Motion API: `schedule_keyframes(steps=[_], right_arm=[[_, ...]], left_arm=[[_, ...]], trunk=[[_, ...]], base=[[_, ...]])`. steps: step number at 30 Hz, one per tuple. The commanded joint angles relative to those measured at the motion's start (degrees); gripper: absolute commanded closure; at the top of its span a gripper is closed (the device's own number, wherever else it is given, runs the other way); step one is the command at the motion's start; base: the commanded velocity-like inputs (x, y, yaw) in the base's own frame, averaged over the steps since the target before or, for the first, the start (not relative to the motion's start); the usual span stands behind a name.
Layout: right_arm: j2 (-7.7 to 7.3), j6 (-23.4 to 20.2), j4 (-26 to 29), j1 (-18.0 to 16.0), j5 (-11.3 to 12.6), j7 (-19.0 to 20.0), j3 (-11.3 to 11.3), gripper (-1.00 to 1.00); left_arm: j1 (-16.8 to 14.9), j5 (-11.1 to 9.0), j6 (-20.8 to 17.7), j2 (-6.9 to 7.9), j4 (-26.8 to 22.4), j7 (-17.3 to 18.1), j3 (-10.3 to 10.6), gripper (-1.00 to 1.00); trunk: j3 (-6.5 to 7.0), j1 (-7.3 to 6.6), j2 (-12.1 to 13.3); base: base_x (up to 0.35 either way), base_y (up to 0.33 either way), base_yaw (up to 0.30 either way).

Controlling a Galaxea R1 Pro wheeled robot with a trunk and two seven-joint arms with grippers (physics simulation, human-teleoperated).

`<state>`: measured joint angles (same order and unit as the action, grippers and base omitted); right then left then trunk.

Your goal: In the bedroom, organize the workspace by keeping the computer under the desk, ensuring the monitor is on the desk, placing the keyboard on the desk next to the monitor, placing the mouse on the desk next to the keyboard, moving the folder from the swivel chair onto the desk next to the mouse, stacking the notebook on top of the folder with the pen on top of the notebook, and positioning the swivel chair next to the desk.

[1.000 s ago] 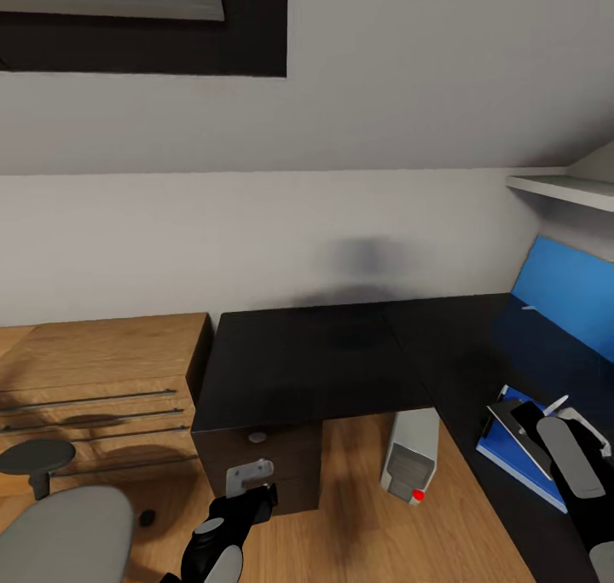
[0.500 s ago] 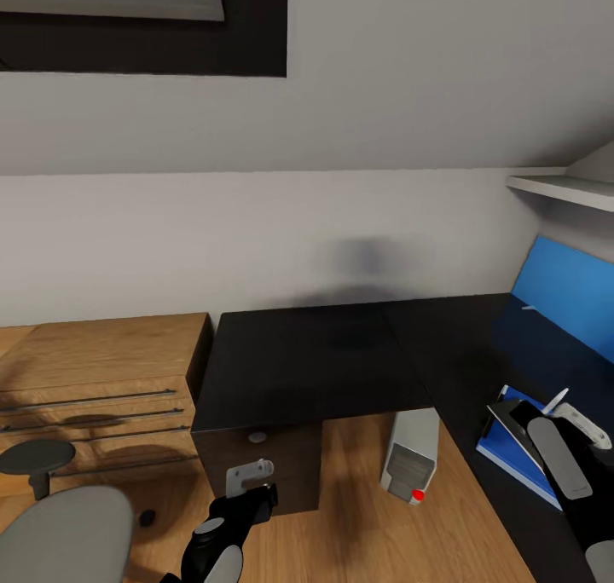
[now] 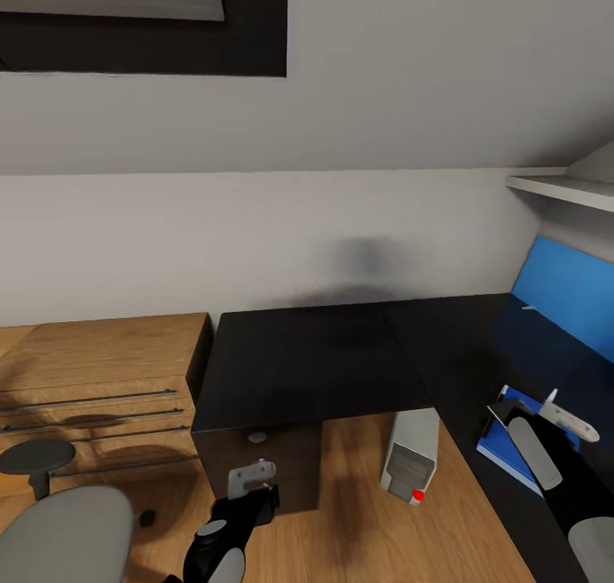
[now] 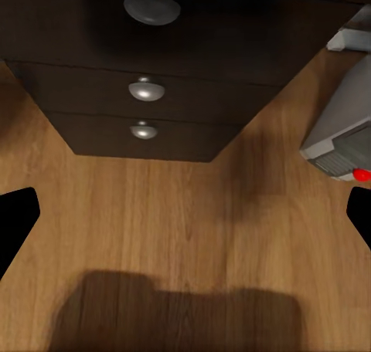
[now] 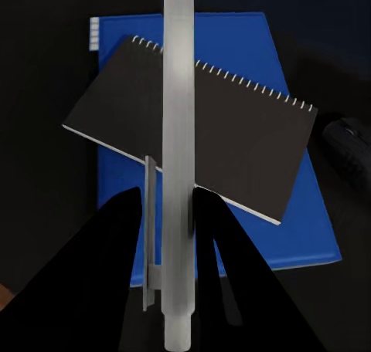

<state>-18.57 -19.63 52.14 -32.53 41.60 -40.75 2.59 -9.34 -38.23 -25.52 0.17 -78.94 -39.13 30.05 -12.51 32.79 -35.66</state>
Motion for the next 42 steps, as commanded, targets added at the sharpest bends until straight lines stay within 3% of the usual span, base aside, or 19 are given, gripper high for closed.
schedule_keyframes(steps=[1,10,12,15,16,19,20,23,25,31,42], right_arm=[[-0.05,-0.4,-0.5,-0.4,0.1,-0.1,0.0,1.00],[-0.38,-0.4,-7.8,-5.1,-3.3,4.3,0.0,1.00],[-0.41,-0.3,-12.3,-8.4,-5.9,5.8,0.0,1.00],[-0.47,-0.3,-13.9,-10.4,-6.9,6.0,0.0,1.00],[-0.77,-0.4,-16.6,-13.4,-8.6,6.1,0.0,1.00],[-1.63,-0.5,-20.0,-16.7,-10.3,6.3,0.0,1.00],[-2.19,-0.5,-22.9,-19.4,-11.2,6.7,0.0,1.00],[-2.94,-0.5,-27.6,-23.1,-11.8,8.1,0.0,1.00],[-4.54,-0.5,-34.4,-27.4,-12.6,11.5,0.0,1.00],[-5.37,-0.5,-39.8,-29.0,-12.6,15.9,0.2,1.00],[-5.04,-0.1,-49.3,-29.3,-12.7,23.2,0.2,1.00]], left_arm=[[-0.1,-0.4,-0.1,0.03,-0.1,-0.5,0.4,-1.00],[-0.1,-0.4,0.8,0.05,0.6,-0.5,2.0,-1.00],[-0.1,-0.3,0.9,0.02,1.0,-0.4,2.1,-1.00],[-0.1,-0.3,0.9,0.01,1.1,-0.4,2.1,-1.00],[-0.1,-0.3,0.9,0.01,1.1,-0.4,2.1,-1.00],[-0.1,-0.3,1.0,0.01,1.1,-0.4,2.1,-1.00],[-0.1,-0.3,1.0,0.01,1.1,-0.5,2.1,-1.00],[-0.1,-0.3,1.0,0.01,1.2,-0.5,2.2,-1.00],[-0.1,-0.3,1.1,0.01,1.2,-0.4,2.2,-1.00],[-0.1,-0.3,1.1,0.01,1.2,-0.4,2.2,-1.00],[-0.1,-0.3,1.1,-0.09,2.0,-0.4,2.3,-1.00]], trunk=[[-0.10,0.02,-0.1],[-0.10,0.02,-0.1],[-0.10,0.02,-0.1],[-0.10,0.02,-0.1],[-0.10,0.02,-0.1],[-0.10,0.02,-0.1],[-0.10,0.02,-0.1],[-0.10,0.02,-0.1],[-0.10,0.02,-0.1],[-0.10,0.02,-0.1],[-0.10,0.02,-0.1]], base=[[0.000,0.000,0.000],[0.000,0.000,0.000],[0.000,0.000,0.000],[0.000,0.000,0.000],[0.000,0.000,0.000],[0.000,0.000,0.000],[0.000,0.000,0.000],[0.000,0.000,0.000],[0.000,0.000,0.000],[0.000,0.000,0.000],[0.000,0.000,0.000]])
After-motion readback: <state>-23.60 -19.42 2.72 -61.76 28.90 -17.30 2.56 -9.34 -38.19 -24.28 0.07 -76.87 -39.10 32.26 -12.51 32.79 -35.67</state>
